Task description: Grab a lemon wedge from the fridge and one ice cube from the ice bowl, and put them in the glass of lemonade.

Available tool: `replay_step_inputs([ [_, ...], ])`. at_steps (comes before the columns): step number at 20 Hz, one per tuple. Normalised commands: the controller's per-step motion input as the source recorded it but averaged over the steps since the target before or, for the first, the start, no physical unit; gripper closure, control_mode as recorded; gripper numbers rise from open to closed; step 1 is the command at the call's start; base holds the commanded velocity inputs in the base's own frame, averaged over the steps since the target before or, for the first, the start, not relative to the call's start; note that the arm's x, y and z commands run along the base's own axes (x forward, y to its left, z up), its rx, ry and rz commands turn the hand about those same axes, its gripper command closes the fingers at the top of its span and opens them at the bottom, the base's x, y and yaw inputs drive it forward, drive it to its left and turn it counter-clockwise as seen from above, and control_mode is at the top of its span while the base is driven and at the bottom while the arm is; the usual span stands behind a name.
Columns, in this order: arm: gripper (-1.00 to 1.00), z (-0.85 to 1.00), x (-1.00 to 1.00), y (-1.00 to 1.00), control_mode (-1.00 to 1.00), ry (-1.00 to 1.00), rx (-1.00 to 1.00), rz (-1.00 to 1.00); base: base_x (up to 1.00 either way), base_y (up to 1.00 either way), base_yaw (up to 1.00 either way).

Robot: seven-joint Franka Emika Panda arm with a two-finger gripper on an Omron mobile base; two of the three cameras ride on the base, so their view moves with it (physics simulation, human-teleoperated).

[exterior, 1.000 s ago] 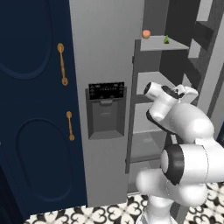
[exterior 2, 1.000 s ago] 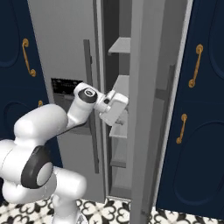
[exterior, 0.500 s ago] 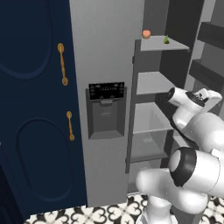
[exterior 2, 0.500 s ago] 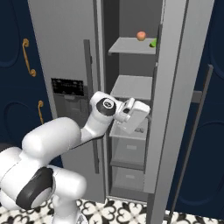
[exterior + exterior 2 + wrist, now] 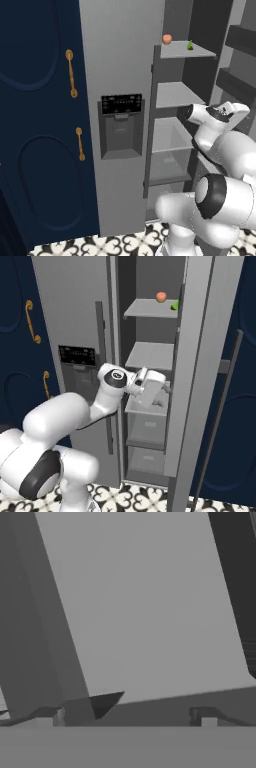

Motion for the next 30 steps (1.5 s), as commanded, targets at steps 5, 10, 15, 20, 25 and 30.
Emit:
replay_step_inputs([
  [5, -1.0, 0.84, -0.02, 0.91, -1.0, 0.0, 0.0, 0.0, 0.0, 0.0, 0.0],
  [10, -1.0, 0.07, -0.25, 0.82, -1.0, -0.03, 0.29, 0.02, 0.0, 0.0, 0.0],
  [15, -1.0, -0.41, -0.18, 0.91, -1.0, -0.2, 0.52, 0.16, 0.0, 0.0, 0.0],
  [20, -1.0, -0.57, -0.11, 0.85, -1.0, -0.21, 0.54, 0.3, 0.0, 0.0, 0.0],
  [25, -1.0, -0.19, -0.01, 0.69, -1.0, -0.05, 0.47, 0.31, 0.0, 0.0, 0.0],
  [30, -1.0, 0.44, -0.55, 0.2, -1.0, -0.07, 0.21, 0.11, 0.0, 0.0, 0.0],
])
